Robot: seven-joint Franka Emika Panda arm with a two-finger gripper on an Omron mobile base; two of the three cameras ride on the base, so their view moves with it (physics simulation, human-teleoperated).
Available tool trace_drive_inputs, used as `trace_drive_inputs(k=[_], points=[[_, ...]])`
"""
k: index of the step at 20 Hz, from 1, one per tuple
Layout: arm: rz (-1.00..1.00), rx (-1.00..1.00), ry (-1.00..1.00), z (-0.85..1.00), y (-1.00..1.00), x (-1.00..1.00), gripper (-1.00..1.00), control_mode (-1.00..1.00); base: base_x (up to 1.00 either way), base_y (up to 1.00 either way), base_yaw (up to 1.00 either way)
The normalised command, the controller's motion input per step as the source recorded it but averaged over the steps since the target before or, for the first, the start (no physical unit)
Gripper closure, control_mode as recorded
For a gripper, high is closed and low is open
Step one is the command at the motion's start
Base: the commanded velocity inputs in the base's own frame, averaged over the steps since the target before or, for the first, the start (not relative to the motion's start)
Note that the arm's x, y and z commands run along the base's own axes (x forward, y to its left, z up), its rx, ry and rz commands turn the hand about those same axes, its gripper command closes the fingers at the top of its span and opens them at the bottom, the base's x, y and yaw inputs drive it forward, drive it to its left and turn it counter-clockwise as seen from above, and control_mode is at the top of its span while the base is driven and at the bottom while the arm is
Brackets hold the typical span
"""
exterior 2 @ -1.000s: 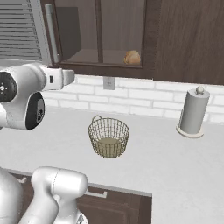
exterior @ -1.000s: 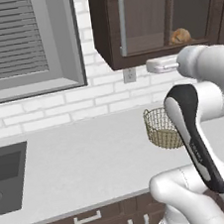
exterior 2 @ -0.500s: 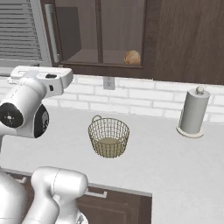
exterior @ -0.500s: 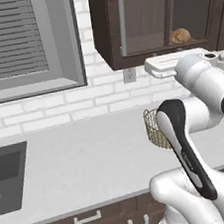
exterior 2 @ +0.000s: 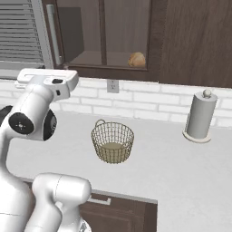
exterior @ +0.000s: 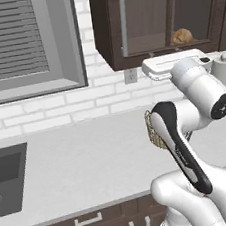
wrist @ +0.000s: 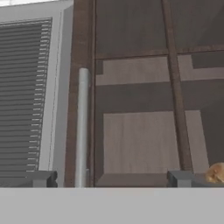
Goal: Open the cabinet, pick up the bread from the cabinet and place it in the basket. Then move the basket to the dining counter.
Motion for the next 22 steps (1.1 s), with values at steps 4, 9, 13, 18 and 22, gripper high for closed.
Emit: trace_drive_inputs(k=[4, 9, 13, 18, 22], points=[[0.00, 0.00, -0.18, 0.00, 0.08, 0.31, -1.00, -1.00, 0.00, 0.00, 0.00], [0.04, 0.00, -0.01, 0.08, 0.11, 0.23, -1.00, -1.00, 0.00, 0.00, 0.00], [0.06, 0.00, 0.00, 0.01, 0.17, 0.30, -1.00, -1.00, 0.00, 0.00, 0.00], [0.05, 0.00, 0.00, 0.01, 0.20, 0.35, -1.00, -1.00, 0.00, 0.00, 0.00], [0.01, 0.00, 0.00, 0.01, 0.16, 0.38, -1.00, -1.00, 0.00, 0.00, 0.00]])
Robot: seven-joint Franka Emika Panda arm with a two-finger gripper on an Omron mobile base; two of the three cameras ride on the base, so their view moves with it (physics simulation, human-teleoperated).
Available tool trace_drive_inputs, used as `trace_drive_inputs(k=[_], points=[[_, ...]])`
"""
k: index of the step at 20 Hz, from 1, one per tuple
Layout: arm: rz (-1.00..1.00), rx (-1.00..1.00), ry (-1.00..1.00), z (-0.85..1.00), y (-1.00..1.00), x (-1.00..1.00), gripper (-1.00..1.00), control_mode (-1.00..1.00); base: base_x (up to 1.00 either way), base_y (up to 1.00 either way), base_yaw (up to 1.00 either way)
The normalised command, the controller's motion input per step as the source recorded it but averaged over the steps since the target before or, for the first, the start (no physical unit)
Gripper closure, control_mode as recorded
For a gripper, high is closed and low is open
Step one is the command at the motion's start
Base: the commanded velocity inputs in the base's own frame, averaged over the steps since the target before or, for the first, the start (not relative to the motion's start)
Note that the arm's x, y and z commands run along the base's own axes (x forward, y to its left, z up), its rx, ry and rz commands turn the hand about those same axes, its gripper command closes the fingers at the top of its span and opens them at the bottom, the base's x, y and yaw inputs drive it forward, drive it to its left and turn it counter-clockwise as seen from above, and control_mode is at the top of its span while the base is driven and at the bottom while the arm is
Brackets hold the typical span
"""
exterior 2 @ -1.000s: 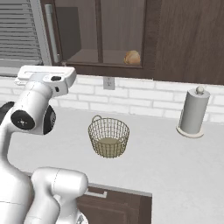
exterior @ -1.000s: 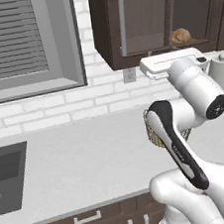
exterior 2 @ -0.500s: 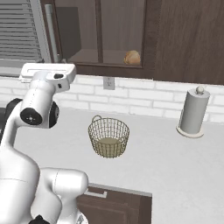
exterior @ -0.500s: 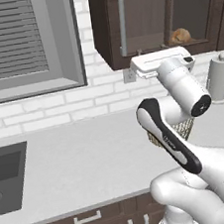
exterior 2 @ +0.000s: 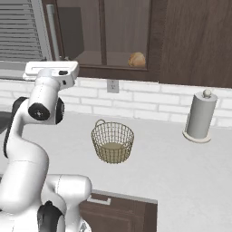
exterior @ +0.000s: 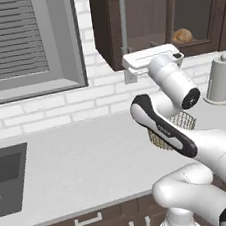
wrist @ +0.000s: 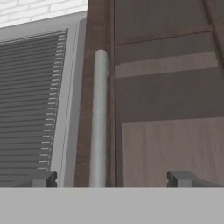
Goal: Open the cabinet, pick up the bread from the cabinet and place it in the basket. Then move the basket to the dining counter.
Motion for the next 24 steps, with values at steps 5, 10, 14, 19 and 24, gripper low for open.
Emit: trace_drive_inputs(k=[5, 10, 14, 19, 24], points=[[0.00, 0.00, 0.00, 0.00, 0.09, 0.32, -1.00, -1.00, 0.00, 0.00, 0.00], [0.00, 0.00, 0.00, 0.00, 0.14, 0.31, -1.00, -1.00, 0.00, 0.00, 0.00], [0.00, 0.00, 0.00, 0.00, 0.21, 0.33, -1.00, -1.00, 0.00, 0.00, 0.00], [0.00, 0.00, 0.00, 0.00, 0.12, 0.27, -1.00, -1.00, 0.00, 0.00, 0.00], [0.00, 0.00, 0.00, 0.00, 0.07, 0.31, -1.00, -1.00, 0.00, 0.00, 0.00]])
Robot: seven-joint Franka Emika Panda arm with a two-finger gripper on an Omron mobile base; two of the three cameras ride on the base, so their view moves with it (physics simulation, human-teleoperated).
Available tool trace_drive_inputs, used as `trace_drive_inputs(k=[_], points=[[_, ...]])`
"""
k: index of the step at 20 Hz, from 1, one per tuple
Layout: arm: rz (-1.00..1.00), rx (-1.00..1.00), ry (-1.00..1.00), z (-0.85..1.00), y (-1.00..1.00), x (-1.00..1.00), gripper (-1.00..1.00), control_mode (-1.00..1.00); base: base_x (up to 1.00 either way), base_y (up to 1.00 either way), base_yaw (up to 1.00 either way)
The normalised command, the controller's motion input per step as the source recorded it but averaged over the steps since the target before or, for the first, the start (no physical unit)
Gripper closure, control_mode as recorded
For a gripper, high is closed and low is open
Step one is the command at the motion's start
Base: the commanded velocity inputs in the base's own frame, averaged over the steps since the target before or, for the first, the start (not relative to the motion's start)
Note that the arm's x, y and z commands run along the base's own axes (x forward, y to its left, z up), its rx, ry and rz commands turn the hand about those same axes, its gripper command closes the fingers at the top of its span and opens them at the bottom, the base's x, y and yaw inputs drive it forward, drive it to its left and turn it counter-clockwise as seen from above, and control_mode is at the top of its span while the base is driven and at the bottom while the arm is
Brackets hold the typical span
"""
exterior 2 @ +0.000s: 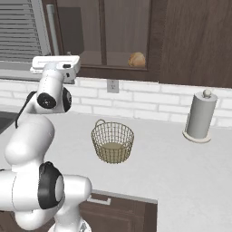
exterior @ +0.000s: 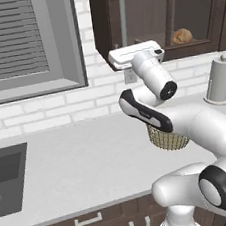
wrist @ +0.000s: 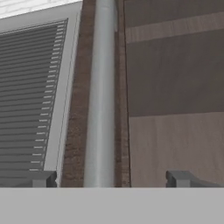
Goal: Open the cabinet, pick up the bread from the cabinet and place it in the basket. Then move the basket to the dining counter.
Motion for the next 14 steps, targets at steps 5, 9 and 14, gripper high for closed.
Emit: trace_drive_inputs(k=[5, 9, 14], points=[[0.00, 0.00, 0.00, 0.00, 0.11, 0.25, 1.00, -1.00, 0.00, 0.00, 0.00], [0.00, 0.00, 0.00, 0.00, 0.00, 0.00, 1.00, -1.00, 0.00, 0.00, 0.00], [0.00, 0.00, 0.00, 0.00, 0.00, 0.00, 1.00, -1.00, 0.00, 0.00, 0.00]])
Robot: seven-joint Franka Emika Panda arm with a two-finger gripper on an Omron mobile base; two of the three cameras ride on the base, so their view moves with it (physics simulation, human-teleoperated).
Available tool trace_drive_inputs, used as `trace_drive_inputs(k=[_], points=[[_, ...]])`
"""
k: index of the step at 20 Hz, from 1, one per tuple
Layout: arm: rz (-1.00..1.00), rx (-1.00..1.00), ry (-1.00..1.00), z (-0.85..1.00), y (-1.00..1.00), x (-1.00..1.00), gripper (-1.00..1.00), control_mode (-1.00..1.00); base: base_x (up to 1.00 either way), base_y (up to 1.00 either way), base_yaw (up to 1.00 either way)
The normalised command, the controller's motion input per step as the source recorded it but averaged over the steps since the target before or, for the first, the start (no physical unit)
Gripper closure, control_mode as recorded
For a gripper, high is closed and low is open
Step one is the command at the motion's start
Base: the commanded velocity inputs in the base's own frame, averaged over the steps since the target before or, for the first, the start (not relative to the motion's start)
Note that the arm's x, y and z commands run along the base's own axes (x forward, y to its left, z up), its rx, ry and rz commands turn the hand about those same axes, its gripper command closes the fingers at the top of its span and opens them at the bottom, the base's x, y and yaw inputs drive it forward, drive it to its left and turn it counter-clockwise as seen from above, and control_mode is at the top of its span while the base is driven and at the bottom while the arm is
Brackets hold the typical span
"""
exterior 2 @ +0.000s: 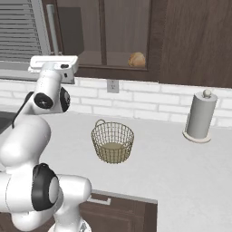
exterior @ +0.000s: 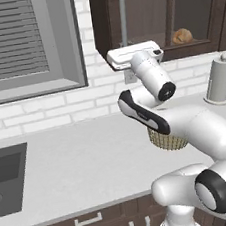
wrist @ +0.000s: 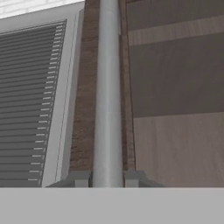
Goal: Open the cabinet, pick up the bread from the cabinet and place it in the basket. Then move the basket to the dining counter.
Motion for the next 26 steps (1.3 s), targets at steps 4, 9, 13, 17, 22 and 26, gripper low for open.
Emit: trace_drive_inputs(k=[4, 9, 13, 17, 22, 26], points=[[0.00, 0.00, 0.00, 0.00, 0.00, 0.00, 1.00, -1.00, 0.00, 0.00, 0.00], [0.00, 0.00, 0.00, 0.04, -0.02, -0.16, 1.00, -1.00, 0.00, 0.00, 0.00], [-0.01, 0.00, 0.00, 0.13, -0.30, -0.73, 1.00, -1.00, 0.00, 0.00, 0.00], [-0.08, 0.00, 0.00, 0.20, -0.48, -0.97, 1.00, -1.00, 0.00, 0.00, 0.00], [-0.14, 0.00, 0.03, 0.20, -0.57, -0.99, 1.00, -1.00, 0.00, 0.00, 0.00], [-0.20, 0.00, 0.06, 0.20, -0.65, -1.00, 1.00, -1.00, 0.00, 0.00, 0.00]])
